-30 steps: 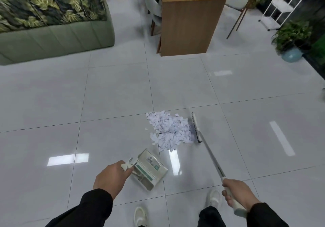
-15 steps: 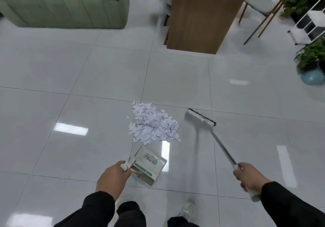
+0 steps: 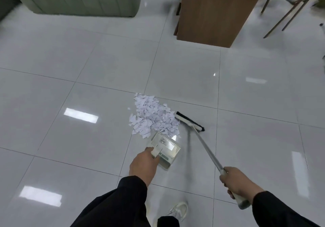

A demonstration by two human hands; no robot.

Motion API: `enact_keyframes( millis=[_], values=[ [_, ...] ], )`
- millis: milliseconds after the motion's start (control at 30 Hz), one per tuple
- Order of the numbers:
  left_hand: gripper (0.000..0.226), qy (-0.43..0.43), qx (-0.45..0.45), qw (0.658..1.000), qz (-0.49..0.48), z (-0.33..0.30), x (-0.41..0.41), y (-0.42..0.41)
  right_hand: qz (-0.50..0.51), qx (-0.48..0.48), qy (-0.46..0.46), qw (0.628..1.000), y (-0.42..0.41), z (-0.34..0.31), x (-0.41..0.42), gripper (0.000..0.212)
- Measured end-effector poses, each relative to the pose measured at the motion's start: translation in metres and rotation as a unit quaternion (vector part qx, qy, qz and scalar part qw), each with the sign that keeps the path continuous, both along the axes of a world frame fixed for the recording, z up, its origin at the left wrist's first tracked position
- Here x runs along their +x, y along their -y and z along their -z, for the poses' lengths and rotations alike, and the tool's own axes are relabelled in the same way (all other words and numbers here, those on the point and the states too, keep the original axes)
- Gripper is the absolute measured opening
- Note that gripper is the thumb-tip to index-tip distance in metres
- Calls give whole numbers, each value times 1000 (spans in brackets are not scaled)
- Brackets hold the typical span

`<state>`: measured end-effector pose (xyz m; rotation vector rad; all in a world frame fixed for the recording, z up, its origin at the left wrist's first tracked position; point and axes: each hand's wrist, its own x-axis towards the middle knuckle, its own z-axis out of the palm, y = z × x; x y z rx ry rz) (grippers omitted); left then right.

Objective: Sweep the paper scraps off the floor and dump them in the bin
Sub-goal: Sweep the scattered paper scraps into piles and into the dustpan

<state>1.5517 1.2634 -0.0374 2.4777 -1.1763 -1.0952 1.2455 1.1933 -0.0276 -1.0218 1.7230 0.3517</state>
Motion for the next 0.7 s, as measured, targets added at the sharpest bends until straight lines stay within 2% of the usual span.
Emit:
enact_keyframes(
  millis=[133,300,400,533,633,700],
  values=[
    [28,10,19,1000,12,0,-6,17,14,-17,19,1000,-6,-3,-16,12],
    [33,11,22,1000,-1,-3,-4,11,71,-16,55,996,-3,-10,-21,16],
    [59,0,17,1000,-8,-3,2,9,124,-28,82,988,-1,-15,-20,22],
    [79,8,20,999,24,-5,8,5,194,-33,116,974,1,-29,-15,19],
    [87,95,15,992,82,-15,11,17,247,-31,136,959,10,-49,-8,12],
    [82,130,-19,986,106,-27,8,41,282,-28,148,947,18,-63,-4,10]
  ],
)
